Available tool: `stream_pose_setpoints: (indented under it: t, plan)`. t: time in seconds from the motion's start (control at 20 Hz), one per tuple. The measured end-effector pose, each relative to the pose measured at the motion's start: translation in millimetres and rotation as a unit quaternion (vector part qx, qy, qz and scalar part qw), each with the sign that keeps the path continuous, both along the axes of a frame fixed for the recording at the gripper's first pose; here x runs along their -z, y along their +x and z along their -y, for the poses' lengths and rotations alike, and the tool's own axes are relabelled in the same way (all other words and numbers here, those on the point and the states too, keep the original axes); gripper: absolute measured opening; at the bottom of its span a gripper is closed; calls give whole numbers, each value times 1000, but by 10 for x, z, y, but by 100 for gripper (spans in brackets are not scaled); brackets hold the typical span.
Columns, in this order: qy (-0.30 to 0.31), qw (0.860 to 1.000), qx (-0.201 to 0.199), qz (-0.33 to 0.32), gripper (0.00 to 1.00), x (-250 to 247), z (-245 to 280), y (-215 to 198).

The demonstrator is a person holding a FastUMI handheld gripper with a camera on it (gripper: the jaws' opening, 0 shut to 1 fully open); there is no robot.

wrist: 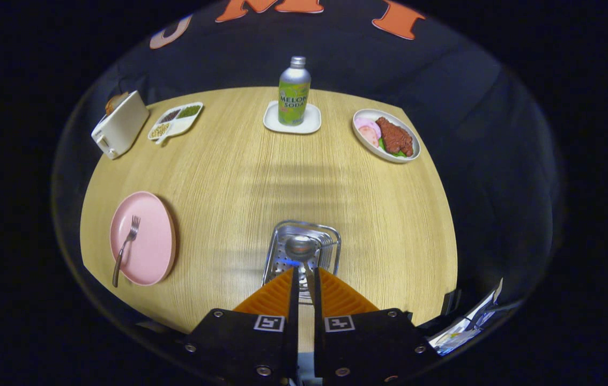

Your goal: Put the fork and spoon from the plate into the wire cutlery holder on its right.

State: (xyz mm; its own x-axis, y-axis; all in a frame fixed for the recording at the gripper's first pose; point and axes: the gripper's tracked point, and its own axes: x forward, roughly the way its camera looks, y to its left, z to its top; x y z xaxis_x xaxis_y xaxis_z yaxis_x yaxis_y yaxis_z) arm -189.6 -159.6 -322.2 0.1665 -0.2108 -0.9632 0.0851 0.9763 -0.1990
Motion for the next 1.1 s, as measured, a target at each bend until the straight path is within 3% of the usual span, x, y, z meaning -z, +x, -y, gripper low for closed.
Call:
stream_pose_setpoints:
  t: [0.25,0.45,0.85,1.1]
  plan:
    - [-7,989,18,146,18,-359,-54,473]
    - [-9,966,18,259,22,-744,-215,844]
    - [-7,936,2,352,54,-1051,-795,1273]
    - [-17,914,-19,406,85,-1268,-1206,1546]
